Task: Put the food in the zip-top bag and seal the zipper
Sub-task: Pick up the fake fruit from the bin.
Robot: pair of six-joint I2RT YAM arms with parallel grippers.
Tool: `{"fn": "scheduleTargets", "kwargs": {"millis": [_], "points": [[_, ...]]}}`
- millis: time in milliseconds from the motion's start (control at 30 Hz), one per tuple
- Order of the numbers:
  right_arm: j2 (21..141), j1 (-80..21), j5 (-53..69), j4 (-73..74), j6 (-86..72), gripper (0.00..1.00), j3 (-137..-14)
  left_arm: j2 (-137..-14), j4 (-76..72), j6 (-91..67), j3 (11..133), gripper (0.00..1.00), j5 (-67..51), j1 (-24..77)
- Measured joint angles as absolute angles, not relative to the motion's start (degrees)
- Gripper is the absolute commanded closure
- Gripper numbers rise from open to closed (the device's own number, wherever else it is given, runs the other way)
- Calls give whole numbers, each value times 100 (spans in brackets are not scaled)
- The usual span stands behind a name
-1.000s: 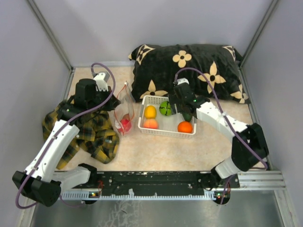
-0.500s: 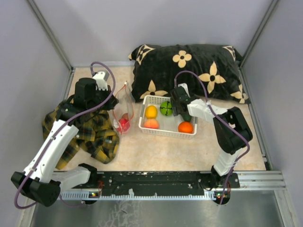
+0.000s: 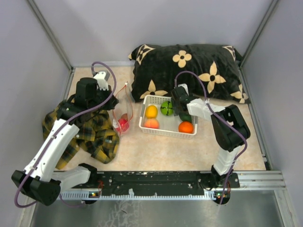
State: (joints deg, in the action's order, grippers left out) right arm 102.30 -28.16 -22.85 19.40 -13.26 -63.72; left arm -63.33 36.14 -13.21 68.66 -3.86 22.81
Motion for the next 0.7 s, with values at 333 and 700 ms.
{"fn": "scheduleTargets", "kwargs": {"millis": [333,700], "points": [[10230,-2783,-1800,2375,-1260,30,-6383,-6337,3614,-1321,6866,100,-388,2316],[10213,-2783,-1632,2681,-1166,60,-6462,-6370,3616,-1321,6866,100,-390,2351]]}}
